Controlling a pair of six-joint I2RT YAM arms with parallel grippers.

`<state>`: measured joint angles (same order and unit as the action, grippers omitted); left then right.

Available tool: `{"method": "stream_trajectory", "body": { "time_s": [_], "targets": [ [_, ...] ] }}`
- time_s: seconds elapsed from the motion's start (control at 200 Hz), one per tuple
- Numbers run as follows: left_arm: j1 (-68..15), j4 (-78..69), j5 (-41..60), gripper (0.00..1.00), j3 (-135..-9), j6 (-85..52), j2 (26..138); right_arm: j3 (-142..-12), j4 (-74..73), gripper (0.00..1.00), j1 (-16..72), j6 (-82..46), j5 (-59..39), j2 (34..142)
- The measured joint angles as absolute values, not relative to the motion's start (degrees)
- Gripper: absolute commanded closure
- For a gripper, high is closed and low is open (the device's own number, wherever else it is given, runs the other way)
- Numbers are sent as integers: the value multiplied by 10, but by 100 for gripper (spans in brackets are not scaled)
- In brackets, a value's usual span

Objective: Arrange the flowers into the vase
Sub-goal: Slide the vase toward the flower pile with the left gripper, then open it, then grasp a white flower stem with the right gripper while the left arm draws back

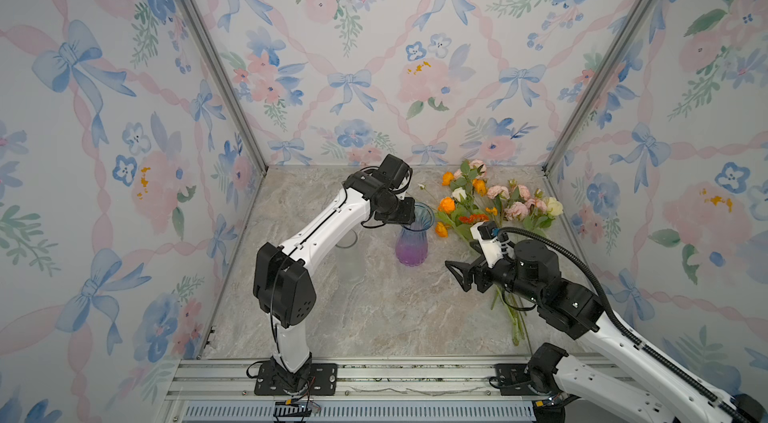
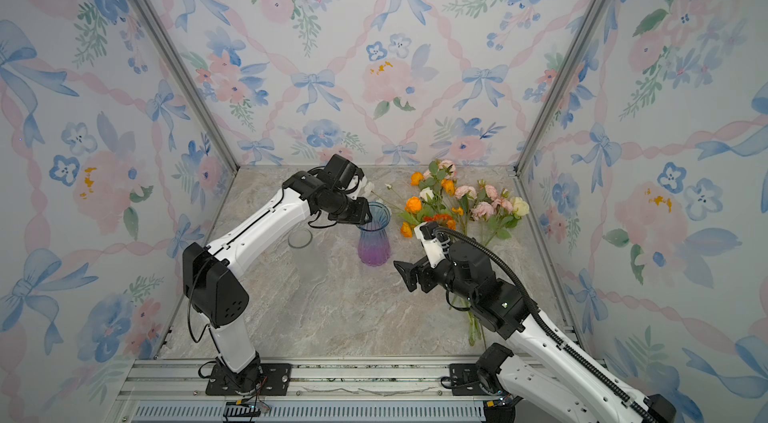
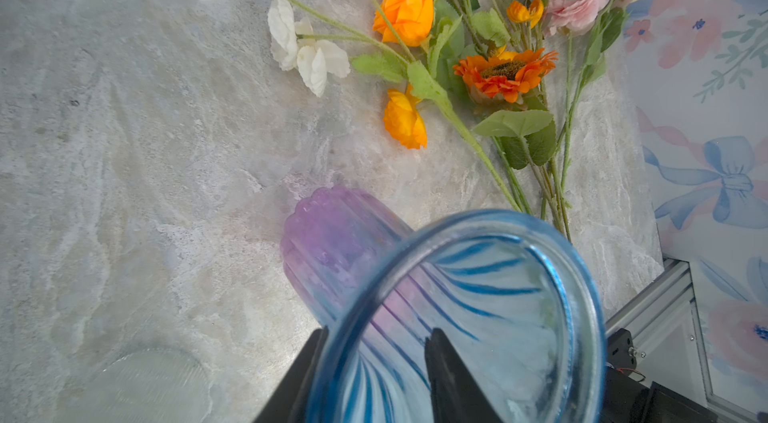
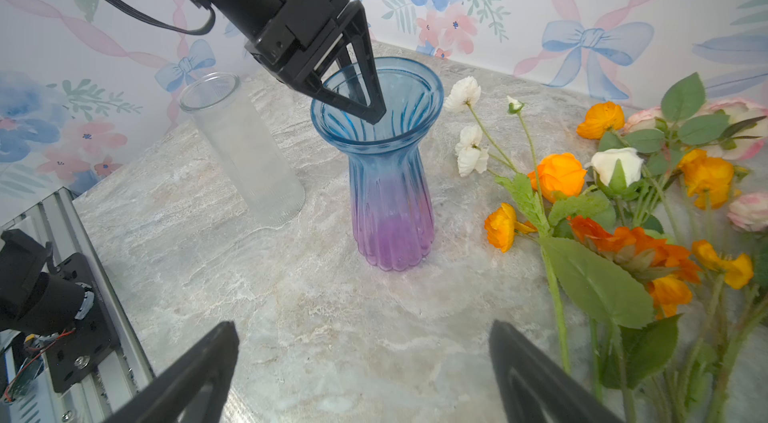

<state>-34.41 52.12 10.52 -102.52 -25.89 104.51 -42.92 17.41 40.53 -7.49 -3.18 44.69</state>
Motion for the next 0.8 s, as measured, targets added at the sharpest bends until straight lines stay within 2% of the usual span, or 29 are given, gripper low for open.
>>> {"method": "stream_trajectory", "body": {
  "time_s": [0.23, 0.495, 0.64, 0.77, 0.8],
  "targets": [
    [-331, 519, 109, 48, -1026, -251, 1020, -429, 174, 3, 402, -75, -32, 448],
    [-306, 519, 120, 46, -1060, -208, 986, -430, 194, 3, 361, -82, -29, 466],
    [-308, 510, 118, 34, -1084, -145, 962, -430, 214, 3, 326, -91, -11, 485],
    [-348, 489, 94, 22, -1083, -60, 936, -434, 236, 0, 278, -108, 15, 519],
    [-362, 483, 88, 16, -1082, -38, 932, -436, 243, 3, 268, -112, 23, 528]
  ]
}}
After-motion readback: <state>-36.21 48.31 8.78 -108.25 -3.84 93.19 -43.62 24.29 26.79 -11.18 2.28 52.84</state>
